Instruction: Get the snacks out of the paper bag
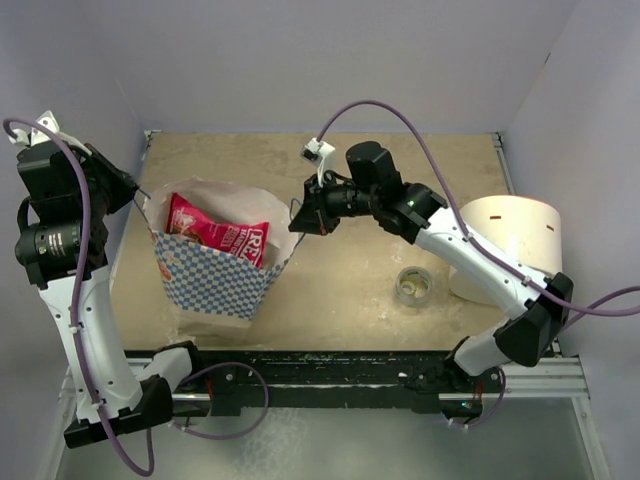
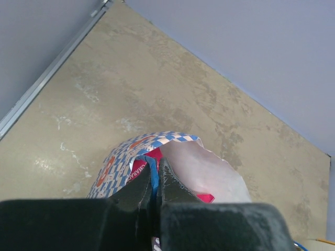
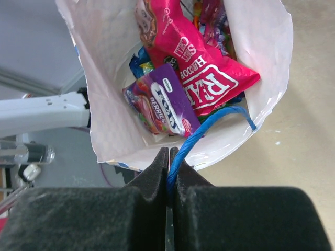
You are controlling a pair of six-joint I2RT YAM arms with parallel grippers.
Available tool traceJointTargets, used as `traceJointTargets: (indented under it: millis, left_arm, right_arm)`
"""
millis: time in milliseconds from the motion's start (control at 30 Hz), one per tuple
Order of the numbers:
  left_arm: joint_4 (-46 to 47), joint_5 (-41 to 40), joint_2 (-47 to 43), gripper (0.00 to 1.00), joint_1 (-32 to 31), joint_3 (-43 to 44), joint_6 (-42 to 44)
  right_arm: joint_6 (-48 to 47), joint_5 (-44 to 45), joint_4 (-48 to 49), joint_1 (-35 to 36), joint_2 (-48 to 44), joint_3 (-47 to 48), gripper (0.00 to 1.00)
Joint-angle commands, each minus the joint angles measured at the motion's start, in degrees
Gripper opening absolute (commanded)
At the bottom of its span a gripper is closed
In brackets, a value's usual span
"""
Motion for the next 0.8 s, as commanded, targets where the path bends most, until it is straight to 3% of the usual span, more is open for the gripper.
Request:
traceJointTargets:
  millis: [0, 300, 433, 767]
  left_arm:
    - [19.8, 3.6, -0.4, 0.0, 0.2, 2.3, -0.2]
    - [26.0, 7.4, 1.2, 0.0, 0.3, 2.8, -0.3]
    - [31.2, 18.3, -2.0, 0.0, 0.2, -5.4, -2.8]
    - [41.9, 41.4, -11.5, 0.0, 0.2, -24.3, -19.6]
  right_arm:
    - [-1.1, 4.7, 3.4, -0.5, 0.2, 7.8, 0.03]
    - [-2.4, 4.9, 2.3, -0.6, 5.0, 10.9, 0.03]
    - [-6.9, 1.9, 0.5, -0.5, 2.5, 4.7, 0.06]
    - [-15.2, 8.6, -9.4, -0.5, -4.8, -6.0, 0.18]
